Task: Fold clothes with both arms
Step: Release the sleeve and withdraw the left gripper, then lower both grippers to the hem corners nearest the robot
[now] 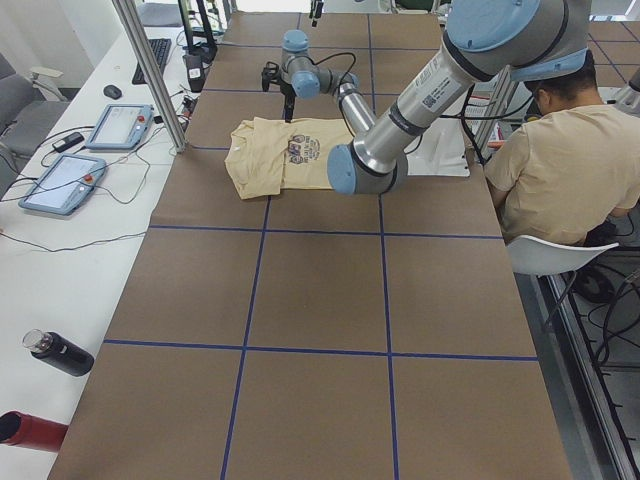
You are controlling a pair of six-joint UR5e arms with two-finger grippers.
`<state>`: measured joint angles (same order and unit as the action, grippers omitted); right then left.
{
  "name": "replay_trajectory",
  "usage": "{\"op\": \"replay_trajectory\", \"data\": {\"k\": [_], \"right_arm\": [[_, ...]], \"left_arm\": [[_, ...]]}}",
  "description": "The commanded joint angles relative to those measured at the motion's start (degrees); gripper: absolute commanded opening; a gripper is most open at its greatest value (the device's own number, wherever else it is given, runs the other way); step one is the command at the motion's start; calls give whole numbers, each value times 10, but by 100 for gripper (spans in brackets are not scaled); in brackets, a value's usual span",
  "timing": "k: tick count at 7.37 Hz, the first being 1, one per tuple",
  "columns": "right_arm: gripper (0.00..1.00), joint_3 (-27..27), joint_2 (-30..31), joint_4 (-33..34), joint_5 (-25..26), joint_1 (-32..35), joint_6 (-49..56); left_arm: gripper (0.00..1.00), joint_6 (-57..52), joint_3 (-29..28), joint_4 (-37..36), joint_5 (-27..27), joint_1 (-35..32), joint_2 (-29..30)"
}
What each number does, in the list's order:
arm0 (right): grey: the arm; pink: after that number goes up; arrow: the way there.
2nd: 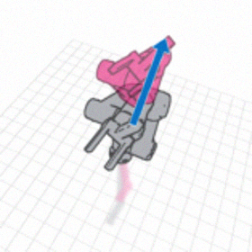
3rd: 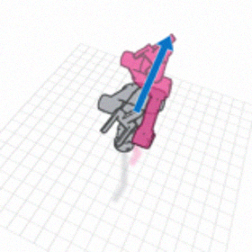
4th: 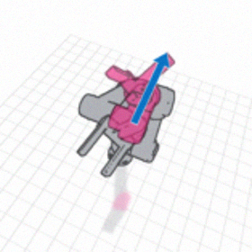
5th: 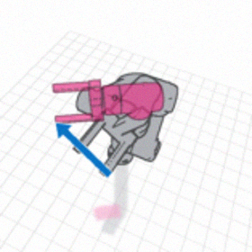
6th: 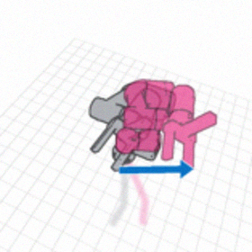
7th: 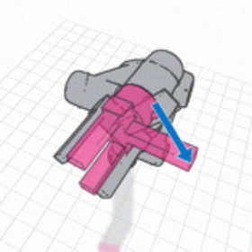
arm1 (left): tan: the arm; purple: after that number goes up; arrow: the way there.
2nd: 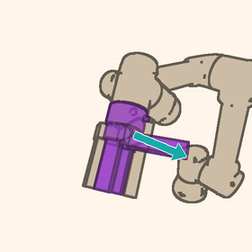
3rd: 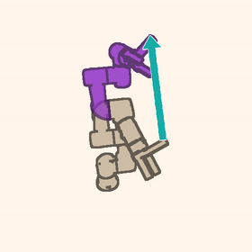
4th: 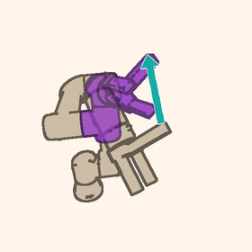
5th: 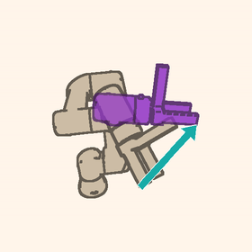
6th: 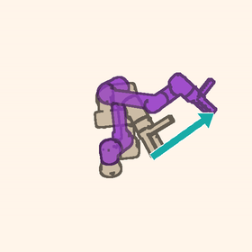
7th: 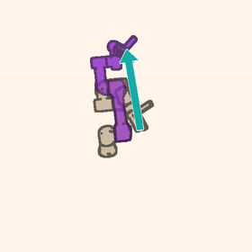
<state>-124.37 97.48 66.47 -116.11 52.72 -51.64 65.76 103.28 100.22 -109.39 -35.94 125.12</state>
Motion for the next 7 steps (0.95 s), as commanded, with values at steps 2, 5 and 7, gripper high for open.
{"op": "replay_trajectory", "data": {"k": [2,5,7], "right_arm": [[99,-61,-1,7,247,-285,-225],[99,-83,-151,270,369,-426,-336],[99,-83,-168,289,407,-473,-373]], "left_arm": [[100,-24,152,12,80,50,-181],[100,66,159,129,150,161,-279],[98,145,154,129,198,240,-281]]}}
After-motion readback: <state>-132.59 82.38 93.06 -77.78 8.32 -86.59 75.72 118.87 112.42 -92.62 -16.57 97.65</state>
